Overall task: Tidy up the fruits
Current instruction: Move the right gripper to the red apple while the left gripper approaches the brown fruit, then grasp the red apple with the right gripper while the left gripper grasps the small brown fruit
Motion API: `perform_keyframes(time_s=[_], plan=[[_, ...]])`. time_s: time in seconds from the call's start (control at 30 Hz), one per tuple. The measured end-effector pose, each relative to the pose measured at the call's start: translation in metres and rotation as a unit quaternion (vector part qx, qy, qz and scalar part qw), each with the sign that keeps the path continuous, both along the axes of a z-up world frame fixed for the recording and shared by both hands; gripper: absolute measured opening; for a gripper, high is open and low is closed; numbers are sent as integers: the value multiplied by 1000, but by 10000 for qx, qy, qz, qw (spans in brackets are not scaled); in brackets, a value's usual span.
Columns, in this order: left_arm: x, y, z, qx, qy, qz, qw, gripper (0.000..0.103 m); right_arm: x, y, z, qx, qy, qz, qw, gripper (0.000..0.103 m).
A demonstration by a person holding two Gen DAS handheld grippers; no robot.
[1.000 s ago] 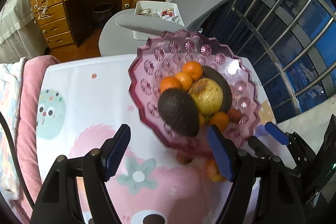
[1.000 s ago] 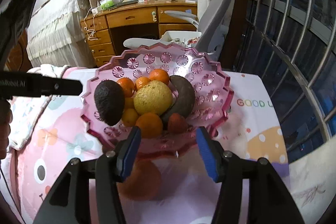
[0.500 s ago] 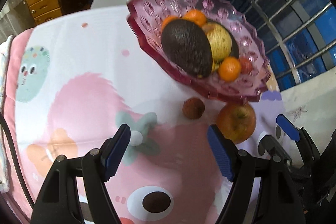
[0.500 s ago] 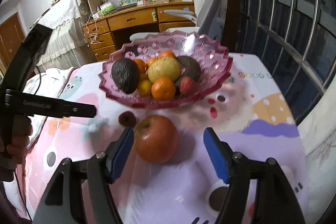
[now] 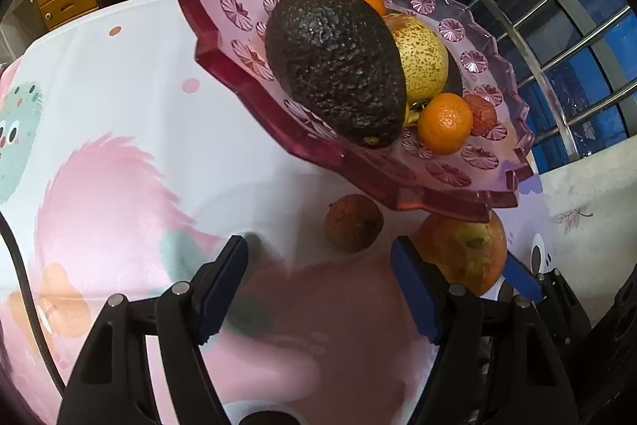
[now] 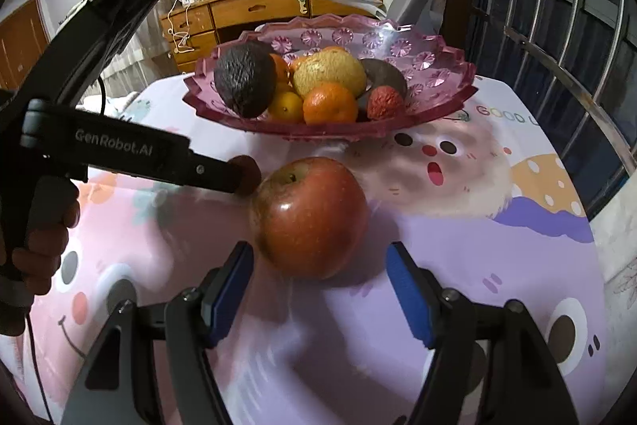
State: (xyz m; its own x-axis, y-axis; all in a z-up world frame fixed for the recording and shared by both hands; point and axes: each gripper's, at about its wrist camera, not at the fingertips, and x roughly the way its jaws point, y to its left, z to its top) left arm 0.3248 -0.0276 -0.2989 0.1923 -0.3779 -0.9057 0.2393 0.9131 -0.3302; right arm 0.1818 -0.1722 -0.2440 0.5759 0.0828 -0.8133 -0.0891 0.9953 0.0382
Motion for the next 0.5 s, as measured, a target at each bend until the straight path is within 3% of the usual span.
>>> perform_keyframes(time_s=[0.2,0.5], plan=[[5,-7,-2,27,-117,15,9999,66,8,7,-8,-110,-16,117,9999,69],[12,-34,-1,132,-226,-153,9995,42,25,15,-12,-295,-125,151,9994,69]])
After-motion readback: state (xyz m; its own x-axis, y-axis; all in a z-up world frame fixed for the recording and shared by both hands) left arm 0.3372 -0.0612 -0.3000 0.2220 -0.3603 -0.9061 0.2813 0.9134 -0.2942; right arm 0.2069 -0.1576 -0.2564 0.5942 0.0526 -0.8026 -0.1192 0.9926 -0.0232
